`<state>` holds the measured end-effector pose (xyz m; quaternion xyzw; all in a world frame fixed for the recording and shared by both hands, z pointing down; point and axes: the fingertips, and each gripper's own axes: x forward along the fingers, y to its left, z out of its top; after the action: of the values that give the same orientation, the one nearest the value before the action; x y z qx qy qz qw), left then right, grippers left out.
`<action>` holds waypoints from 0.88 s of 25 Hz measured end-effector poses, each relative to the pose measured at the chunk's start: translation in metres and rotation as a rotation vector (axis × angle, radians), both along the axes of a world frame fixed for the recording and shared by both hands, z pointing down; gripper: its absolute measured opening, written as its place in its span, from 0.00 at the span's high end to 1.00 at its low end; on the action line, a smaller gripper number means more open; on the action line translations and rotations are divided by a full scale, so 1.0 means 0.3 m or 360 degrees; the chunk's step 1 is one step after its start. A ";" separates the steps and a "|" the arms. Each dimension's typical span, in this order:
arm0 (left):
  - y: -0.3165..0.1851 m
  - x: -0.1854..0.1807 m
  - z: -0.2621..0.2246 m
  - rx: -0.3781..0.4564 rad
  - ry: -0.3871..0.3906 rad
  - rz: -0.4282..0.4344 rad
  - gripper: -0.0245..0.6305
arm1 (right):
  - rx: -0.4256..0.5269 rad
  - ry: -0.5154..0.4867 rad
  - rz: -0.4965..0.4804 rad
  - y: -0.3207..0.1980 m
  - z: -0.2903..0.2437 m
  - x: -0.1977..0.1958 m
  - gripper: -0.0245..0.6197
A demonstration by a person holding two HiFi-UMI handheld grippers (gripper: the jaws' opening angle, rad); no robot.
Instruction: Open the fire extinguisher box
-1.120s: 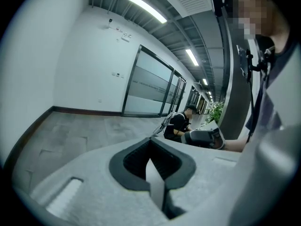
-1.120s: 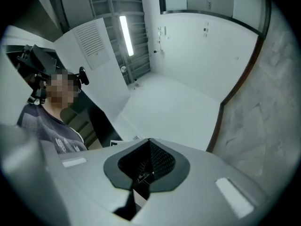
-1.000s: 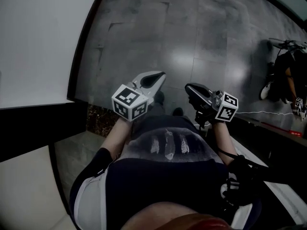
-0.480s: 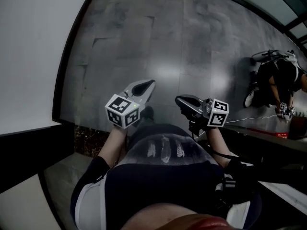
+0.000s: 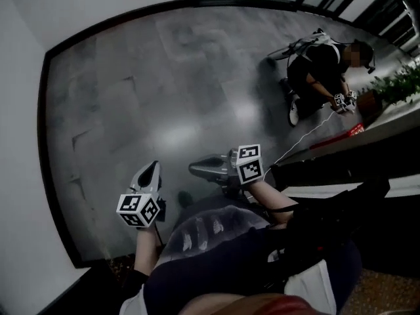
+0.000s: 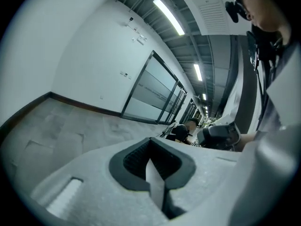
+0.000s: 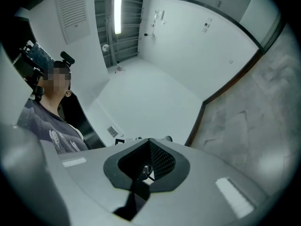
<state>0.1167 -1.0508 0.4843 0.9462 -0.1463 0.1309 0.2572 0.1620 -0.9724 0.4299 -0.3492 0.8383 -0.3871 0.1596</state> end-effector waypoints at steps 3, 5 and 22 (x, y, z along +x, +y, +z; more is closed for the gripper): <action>-0.018 0.011 0.010 -0.0005 0.0024 0.0012 0.96 | -0.0018 0.0017 0.0040 0.008 0.007 0.010 0.96; -0.021 0.018 0.014 -0.0032 0.0040 0.0010 0.96 | -0.0038 0.0014 0.0087 0.005 0.010 0.034 0.96; -0.073 0.201 0.034 0.0010 -0.0113 0.0065 0.96 | 0.0122 -0.0096 0.0038 -0.162 0.055 0.237 0.96</action>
<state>0.1771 -1.0728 0.4946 0.9445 -0.1363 0.1693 0.2462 0.2331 -1.0211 0.4464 -0.3410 0.8431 -0.3630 0.2027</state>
